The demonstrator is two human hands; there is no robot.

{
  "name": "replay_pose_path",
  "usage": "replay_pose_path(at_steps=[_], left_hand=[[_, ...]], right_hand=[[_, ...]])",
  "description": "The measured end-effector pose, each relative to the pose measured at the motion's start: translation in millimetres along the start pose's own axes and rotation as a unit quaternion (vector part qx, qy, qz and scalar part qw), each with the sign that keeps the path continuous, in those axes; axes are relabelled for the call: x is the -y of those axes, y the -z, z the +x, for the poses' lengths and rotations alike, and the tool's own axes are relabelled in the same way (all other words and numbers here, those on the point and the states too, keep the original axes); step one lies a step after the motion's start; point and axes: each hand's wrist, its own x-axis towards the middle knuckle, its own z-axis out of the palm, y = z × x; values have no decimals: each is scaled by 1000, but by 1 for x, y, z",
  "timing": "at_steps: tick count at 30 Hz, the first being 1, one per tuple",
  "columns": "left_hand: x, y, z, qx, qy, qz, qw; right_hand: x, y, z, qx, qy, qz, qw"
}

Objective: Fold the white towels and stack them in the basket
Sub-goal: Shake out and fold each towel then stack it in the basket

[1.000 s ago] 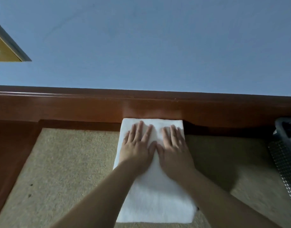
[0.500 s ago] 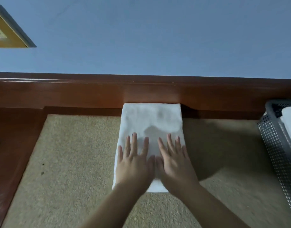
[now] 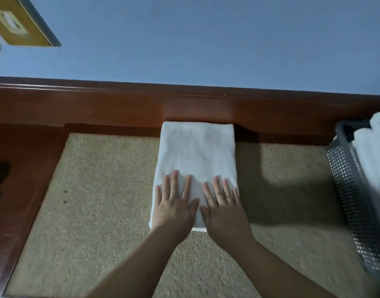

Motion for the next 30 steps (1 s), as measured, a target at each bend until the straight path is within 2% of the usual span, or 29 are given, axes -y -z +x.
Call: replay_pose_path(at_steps=[4, 7, 14, 17, 20, 22, 25, 30], left_hand=[[17, -5, -48, 35, -79, 33, 996], [36, -11, -55, 45, -108, 84, 990], [49, -24, -33, -17, -139, 171, 975], [44, -8, -37, -11, -138, 179, 974], [29, 39, -50, -11, -137, 166, 977], [21, 88, -69, 37, -151, 156, 975], [5, 168, -108, 125, -175, 129, 968], [-11, 264, -153, 158, -196, 94, 963]], right_hand=[[-11, -5, -46, -3, 48, -19, 999], [-20, -5, -53, -7, 91, -68, 994], [-5, 7, -34, 36, 72, -160, 984], [-1, 25, -35, 41, 67, -176, 981], [12, 78, -44, 40, 68, -149, 986], [18, 126, -59, 43, 79, -100, 991], [15, 202, -90, 92, 94, -46, 990], [0, 296, -120, 118, 112, 17, 986]])
